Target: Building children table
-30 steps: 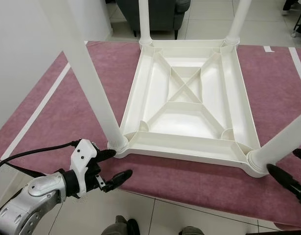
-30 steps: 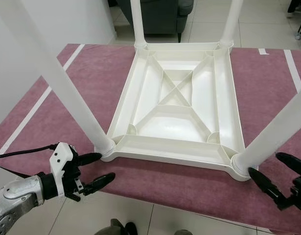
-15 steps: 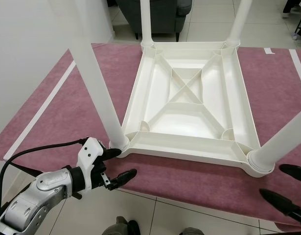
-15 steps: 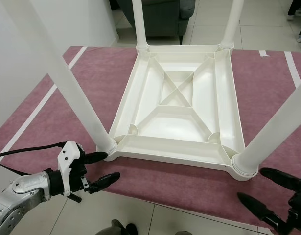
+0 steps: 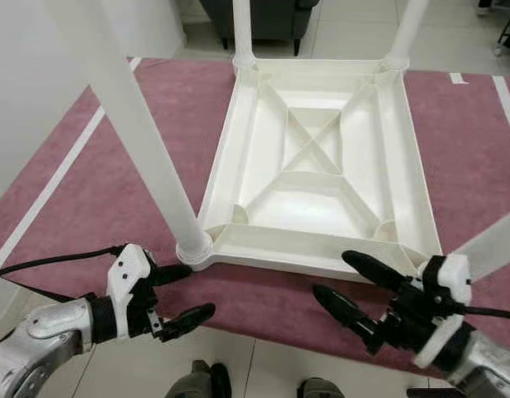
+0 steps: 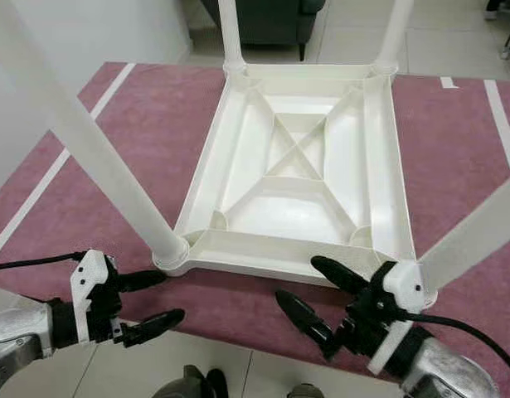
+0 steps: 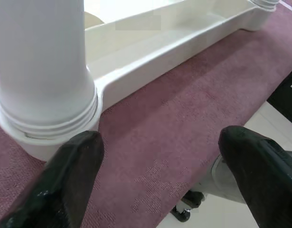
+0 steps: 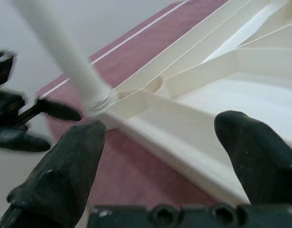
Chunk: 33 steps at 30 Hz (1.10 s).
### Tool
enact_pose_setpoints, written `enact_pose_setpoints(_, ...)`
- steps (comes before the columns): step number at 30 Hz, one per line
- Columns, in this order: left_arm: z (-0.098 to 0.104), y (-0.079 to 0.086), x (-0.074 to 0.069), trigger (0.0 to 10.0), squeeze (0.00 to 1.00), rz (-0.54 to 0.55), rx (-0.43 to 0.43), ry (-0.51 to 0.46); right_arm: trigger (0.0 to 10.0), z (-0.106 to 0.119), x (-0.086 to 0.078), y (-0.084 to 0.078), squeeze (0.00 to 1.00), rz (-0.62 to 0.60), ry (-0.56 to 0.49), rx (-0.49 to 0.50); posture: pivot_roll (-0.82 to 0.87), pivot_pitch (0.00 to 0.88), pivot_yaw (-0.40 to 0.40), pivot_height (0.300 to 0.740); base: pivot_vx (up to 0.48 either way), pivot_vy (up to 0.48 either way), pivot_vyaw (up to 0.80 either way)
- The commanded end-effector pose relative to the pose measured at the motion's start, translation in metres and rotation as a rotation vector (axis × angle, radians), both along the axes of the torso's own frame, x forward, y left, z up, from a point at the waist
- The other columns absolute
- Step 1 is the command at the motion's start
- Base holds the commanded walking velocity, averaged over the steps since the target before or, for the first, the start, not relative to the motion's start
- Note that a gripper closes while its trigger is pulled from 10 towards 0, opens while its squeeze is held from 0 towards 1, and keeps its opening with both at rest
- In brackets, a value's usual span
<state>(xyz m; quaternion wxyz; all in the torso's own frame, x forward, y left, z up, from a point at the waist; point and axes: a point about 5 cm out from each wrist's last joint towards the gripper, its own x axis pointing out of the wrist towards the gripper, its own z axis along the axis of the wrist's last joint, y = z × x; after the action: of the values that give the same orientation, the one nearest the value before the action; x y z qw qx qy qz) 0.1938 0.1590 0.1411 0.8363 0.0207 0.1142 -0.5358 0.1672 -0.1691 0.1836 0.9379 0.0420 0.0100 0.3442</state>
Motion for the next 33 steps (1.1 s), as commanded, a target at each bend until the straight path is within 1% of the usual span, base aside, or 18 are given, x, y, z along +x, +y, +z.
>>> enact_pose_setpoints(1, 0.001, 0.003, -0.003, 10.0, 0.0, -0.029, 0.008, 0.01, 10.0, -0.006, 0.0, 0.002, 0.0, -0.008, 0.026, -0.018, -0.11, 0.152, 0.121, 0.74, 0.0, 0.0, 0.0)
enact_pose_setpoints(2, 0.002, 0.002, -0.003, 10.0, 0.0, -0.014, 0.001, 0.002, 10.0, -0.009, 0.009, 0.008, 0.0, -0.08, 0.021, 0.016, -0.11, 0.151, 0.121, 0.74, 0.0, 0.0, 0.0)
enact_pose_setpoints(3, 0.002, 0.002, -0.003, 10.0, 0.0, -0.014, 0.001, 0.002, 10.0, -0.009, 0.009, 0.008, 0.0, -0.08, 0.021, 0.016, -0.11, 0.151, 0.121, 0.74, 0.0, 0.0, 0.0)
enact_pose_setpoints(6, 0.008, 0.007, -0.002, 10.0, 0.0, 0.024, 0.009, -0.027, 10.0, -0.014, 0.033, 0.019, 0.0, -0.295, 0.02, 0.088, -0.1, 0.148, 0.119, 0.74, 0.0, 0.0, 0.0)
enact_pose_setpoints(10, 0.011, 0.012, -0.001, 10.0, 0.0, 0.037, 0.018, -0.031, 10.0, -0.015, 0.038, 0.021, 0.0, -0.338, 0.031, 0.095, -0.1, 0.147, 0.12, 0.74, 0.0, 0.0, 0.0)
enact_pose_setpoints(12, 0.013, 0.033, 0.003, 10.0, 0.0, 0.087, 0.096, -0.054, 10.0, -0.017, 0.046, 0.024, 0.0, -0.346, 0.02, 0.073, -0.08, 0.14, 0.114, 0.74, 0.0, 0.0, 0.0)
enact_pose_setpoints(13, 0.013, 0.033, 0.003, 10.0, 0.0, 0.087, 0.096, -0.054, 10.0, -0.017, 0.046, 0.024, 0.0, -0.346, 0.02, 0.073, -0.08, 0.14, 0.114, 0.74, 0.0, 0.0, 0.0)
enact_pose_setpoints(15, 0.017, 0.061, 0.01, 10.0, 0.0, 0.173, 0.202, -0.083, 10.0, -0.018, 0.057, 0.025, 0.0, -0.363, 0.004, 0.038, -0.07, 0.134, 0.107, 0.74, 0.0, 0.0, 0.0)
enact_pose_setpoints(22, 0.016, 0.071, 0.02, 10.0, 0.0, 0.311, 0.253, -0.142, 10.0, -0.018, 0.066, 0.026, 0.0, -0.387, -0.012, 0.026, -0.05, 0.131, 0.105, 0.74, 0.0, 0.0, 0.0)
enact_pose_setpoints(23, 0.016, 0.074, 0.028, 10.0, 0.0, 0.401, 0.264, -0.181, 10.0, -0.019, 0.067, 0.027, 0.0, -0.395, -0.014, 0.025, -0.05, 0.13, 0.101, 0.74, 0.0, 0.0, 0.0)
enact_pose_setpoints(24, 0.018, 0.078, 0.042, 10.0, 0.0, 0.56, 0.258, -0.247, 10.0, -0.019, 0.069, 0.028, 0.0, -0.41, -0.018, 0.019, -0.05, 0.128, 0.098, 0.74, 0.0, 0.0, 0.0)
enact_pose_setpoints(25, 0.018, 0.078, 0.042, 10.0, 0.0, 0.56, 0.258, -0.247, 10.0, -0.019, 0.069, 0.028, 0.0, -0.41, -0.018, 0.019, -0.05, 0.128, 0.098, 0.74, 0.0, 0.0, 0.0)
enact_pose_setpoints(26, 0.02, 0.08, 0.047, 10.0, 0.0, 0.625, 0.247, -0.274, 10.0, -0.02, 0.07, 0.028, 0.0, -0.412, -0.02, 0.016, -0.05, 0.128, 0.098, 0.74, 0.0, 0.0, 0.0)
enact_pose_setpoints(27, 0.025, 0.085, 0.059, 10.0, 0.0, 0.758, 0.234, -0.336, 10.0, -0.02, 0.071, 0.029, 0.0, -0.415, -0.021, 0.014, -0.05, 0.125, 0.095, 0.74, 0.0, 0.0, 0.0)
enact_pose_setpoints(28, 0.025, 0.085, 0.059, 10.0, 0.0, 0.758, 0.234, -0.336, 10.0, -0.02, 0.071, 0.029, 0.0, -0.415, -0.021, 0.014, -0.05, 0.125, 0.095, 0.74, 0.0, 0.0, 0.0)
enact_pose_setpoints(30, 0.039, 0.092, 0.078, 10.0, 0.0, 1.049, 0.172, -0.466, 10.0, -0.022, 0.073, 0.029, 0.0, -0.419, -0.025, 0.011, -0.05, 0.117, 0.087, 0.74, 0.0, 0.0, 0.0)
enact_pose_setpoints(31, 0.043, 0.084, 0.084, 10.0, 0.0, 1.125, 0.128, -0.505, 10.0, -0.022, 0.074, 0.029, 0.0, -0.426, -0.026, 0.014, -0.05, 0.114, 0.086, 0.74, 0.0, 0.0, 0.0)
enact_pose_setpoints(33, 0.044, 0.078, 0.086, 10.0, 0.0, 1.154, 0.101, -0.525, 10.0, -0.023, 0.075, 0.03, 0.0, -0.43, -0.028, 0.017, -0.05, 0.114, 0.086, 0.74, 0.0, 0.0, 0.0)
